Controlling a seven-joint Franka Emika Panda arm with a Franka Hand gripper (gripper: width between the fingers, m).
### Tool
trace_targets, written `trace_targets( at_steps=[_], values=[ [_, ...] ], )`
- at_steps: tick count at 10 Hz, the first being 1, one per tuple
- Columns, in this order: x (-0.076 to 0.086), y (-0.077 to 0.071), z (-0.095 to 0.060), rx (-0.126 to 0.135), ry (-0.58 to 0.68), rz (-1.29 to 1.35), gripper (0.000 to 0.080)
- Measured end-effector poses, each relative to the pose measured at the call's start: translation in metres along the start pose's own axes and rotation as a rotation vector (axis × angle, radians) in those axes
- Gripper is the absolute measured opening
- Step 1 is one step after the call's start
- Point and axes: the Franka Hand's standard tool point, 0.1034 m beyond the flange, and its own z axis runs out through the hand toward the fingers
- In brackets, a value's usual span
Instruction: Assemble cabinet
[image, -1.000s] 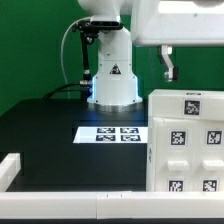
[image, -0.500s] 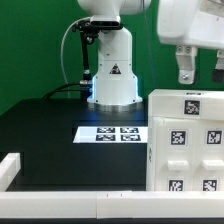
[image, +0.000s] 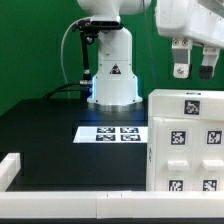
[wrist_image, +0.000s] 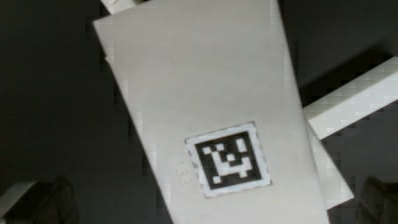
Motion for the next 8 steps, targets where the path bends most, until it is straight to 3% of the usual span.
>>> trace_targets(
  at_steps=[1, 3, 6, 8],
  values=[
    [0.002, -0.002, 0.006, -0.018, -0.020, -0.136, 0.0797],
    [0.005, -0.008, 0.016, -0.012, -0.035, -0.149, 0.0797],
    [-0.002, -0.007, 0.035, -0.013, -0.054, -0.121, 0.0797],
    [-0.003, -0.006, 0.039, -0.017, -0.056, -0.089, 0.0797]
  ],
)
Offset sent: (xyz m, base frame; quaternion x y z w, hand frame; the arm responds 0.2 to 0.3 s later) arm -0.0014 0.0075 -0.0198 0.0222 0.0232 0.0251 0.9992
